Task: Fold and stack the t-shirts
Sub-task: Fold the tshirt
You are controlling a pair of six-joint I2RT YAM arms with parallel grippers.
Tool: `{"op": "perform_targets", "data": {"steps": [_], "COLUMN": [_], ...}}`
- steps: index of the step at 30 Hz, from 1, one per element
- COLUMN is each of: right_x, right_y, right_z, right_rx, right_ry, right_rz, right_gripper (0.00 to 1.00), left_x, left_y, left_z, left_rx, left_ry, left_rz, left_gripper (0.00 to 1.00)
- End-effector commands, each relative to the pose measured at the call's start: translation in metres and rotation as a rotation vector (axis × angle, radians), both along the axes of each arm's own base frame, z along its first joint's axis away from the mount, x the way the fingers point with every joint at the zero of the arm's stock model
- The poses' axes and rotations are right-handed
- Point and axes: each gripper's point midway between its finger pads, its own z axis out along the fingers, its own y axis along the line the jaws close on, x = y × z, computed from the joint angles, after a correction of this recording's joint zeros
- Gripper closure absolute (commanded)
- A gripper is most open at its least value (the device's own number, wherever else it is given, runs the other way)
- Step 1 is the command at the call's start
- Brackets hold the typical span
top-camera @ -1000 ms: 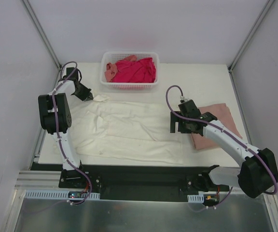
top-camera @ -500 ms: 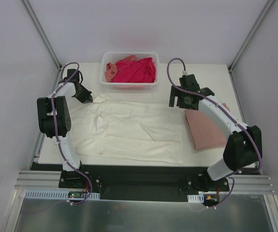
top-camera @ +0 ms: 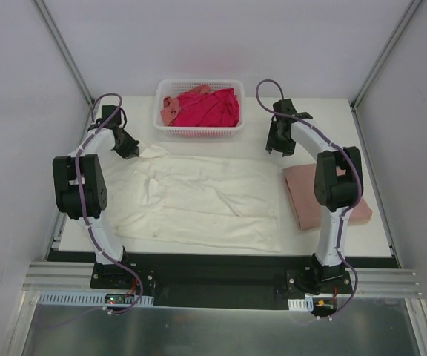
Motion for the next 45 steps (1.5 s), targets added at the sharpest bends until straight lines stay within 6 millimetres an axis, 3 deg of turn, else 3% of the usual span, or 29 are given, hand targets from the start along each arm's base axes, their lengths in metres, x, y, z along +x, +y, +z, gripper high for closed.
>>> {"op": "perform_targets", "data": {"steps": [1, 9, 19, 26, 31, 36, 39, 40, 41, 45], "right_x": [0.009, 0.000, -0.013, -0.014, -0.008, -0.005, -0.016, -0.026, -0.027, -0.048], "right_y": [0.000, -0.003, -0.004, 0.001, 0.007, 0.020, 0.025, 0.025, 0.027, 0.021], "right_z": [0.004, -0.025, -0.038, -0.040, -0.030, 0.004, 0.019, 0.014, 0.026, 0.034], "right_rx": [-0.009, -0.026, -0.022, -0.007, 0.027, 0.035, 0.026, 0.016, 0.026, 0.019], "right_ry": [0.006, 0.074, 0.115, 0.120, 0.084, -0.009, -0.048, -0.034, -0.073, -0.084], "right_rz": [-0.008, -0.012, -0.021, -0.018, 0.009, 0.110, 0.147, 0.159, 0.168, 0.165], "right_gripper": [0.48, 0.56, 0.60, 0.76, 0.99, 0.99, 0.99, 0.99, 0.99, 0.99], "left_x": [-0.002, -0.006, -0.008, -0.009, -0.013, -0.027, -0.042, -0.046, -0.055, -0.084], "left_y": [0.002, 0.001, -0.001, 0.002, 0.004, 0.008, 0.010, 0.009, 0.008, 0.010], "left_z": [0.022, 0.021, 0.028, 0.038, 0.040, 0.054, 0.063, 0.065, 0.069, 0.074], "left_rx": [0.056, 0.069, 0.091, 0.119, 0.135, 0.164, 0.196, 0.204, 0.215, 0.269], "left_ry": [-0.050, -0.046, -0.062, -0.086, -0.084, -0.108, -0.119, -0.123, -0.127, -0.123], "left_rz": [-0.022, -0.026, -0.037, -0.034, -0.037, -0.030, -0.022, -0.019, -0.024, -0.008], "left_gripper": [1.00, 1.00, 1.00, 1.00, 1.00, 1.00, 1.00, 1.00, 1.00, 1.00]}}
